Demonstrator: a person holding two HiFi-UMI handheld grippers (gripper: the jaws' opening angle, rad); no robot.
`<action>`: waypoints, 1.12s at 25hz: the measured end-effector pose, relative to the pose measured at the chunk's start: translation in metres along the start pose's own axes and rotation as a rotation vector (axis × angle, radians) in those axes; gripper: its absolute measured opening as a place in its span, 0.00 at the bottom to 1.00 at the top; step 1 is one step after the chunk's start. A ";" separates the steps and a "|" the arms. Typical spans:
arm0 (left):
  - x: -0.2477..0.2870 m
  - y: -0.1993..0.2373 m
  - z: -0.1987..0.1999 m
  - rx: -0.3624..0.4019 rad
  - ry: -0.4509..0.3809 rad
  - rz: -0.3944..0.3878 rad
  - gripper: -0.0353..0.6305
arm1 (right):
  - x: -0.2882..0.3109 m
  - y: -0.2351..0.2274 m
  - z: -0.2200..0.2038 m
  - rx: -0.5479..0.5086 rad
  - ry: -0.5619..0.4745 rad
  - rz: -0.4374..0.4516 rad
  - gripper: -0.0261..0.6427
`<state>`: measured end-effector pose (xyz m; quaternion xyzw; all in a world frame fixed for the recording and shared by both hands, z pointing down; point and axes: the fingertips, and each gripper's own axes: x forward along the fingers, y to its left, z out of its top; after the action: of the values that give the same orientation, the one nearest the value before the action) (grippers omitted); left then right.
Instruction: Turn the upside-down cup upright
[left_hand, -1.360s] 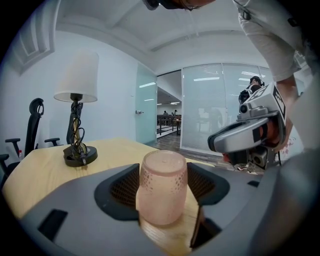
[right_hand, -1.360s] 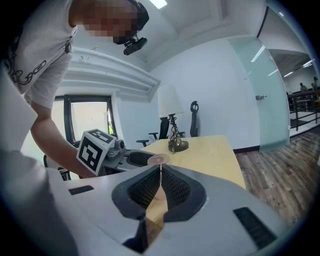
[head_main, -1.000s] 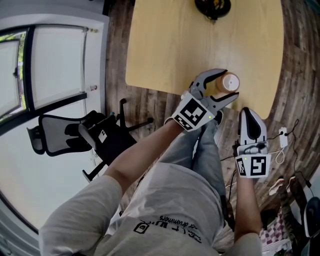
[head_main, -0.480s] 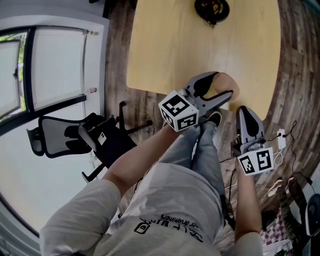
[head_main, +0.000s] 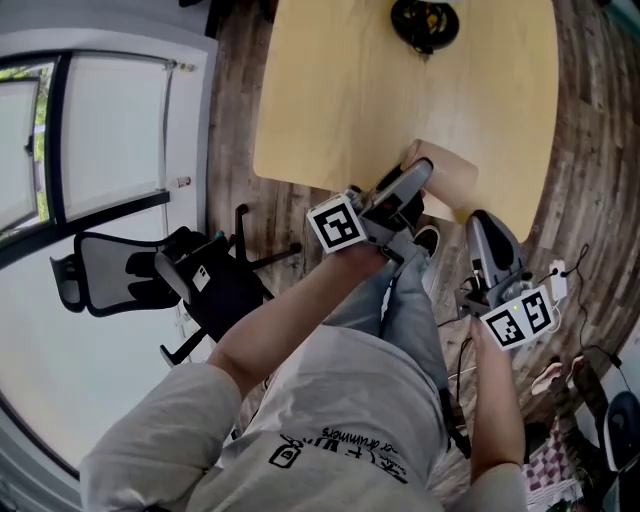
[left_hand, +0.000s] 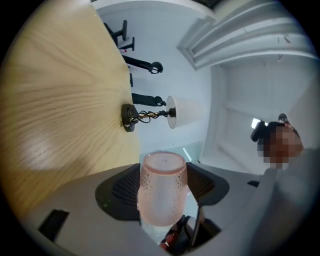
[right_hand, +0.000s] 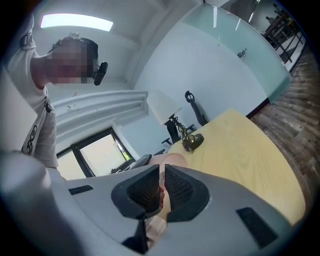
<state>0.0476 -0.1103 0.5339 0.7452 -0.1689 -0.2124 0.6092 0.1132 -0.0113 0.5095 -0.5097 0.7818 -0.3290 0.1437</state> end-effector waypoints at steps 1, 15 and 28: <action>-0.002 0.002 0.001 -0.041 -0.018 -0.005 0.49 | 0.001 0.001 0.001 0.008 0.001 0.008 0.08; -0.006 -0.001 -0.003 -0.115 -0.059 -0.031 0.49 | 0.021 0.009 0.003 0.261 0.158 0.244 0.21; -0.003 -0.005 -0.018 -0.137 -0.018 -0.035 0.49 | 0.036 0.013 0.012 0.443 0.132 0.374 0.23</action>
<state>0.0542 -0.0921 0.5324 0.7027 -0.1467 -0.2407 0.6533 0.0949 -0.0441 0.4956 -0.2906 0.7789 -0.4920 0.2586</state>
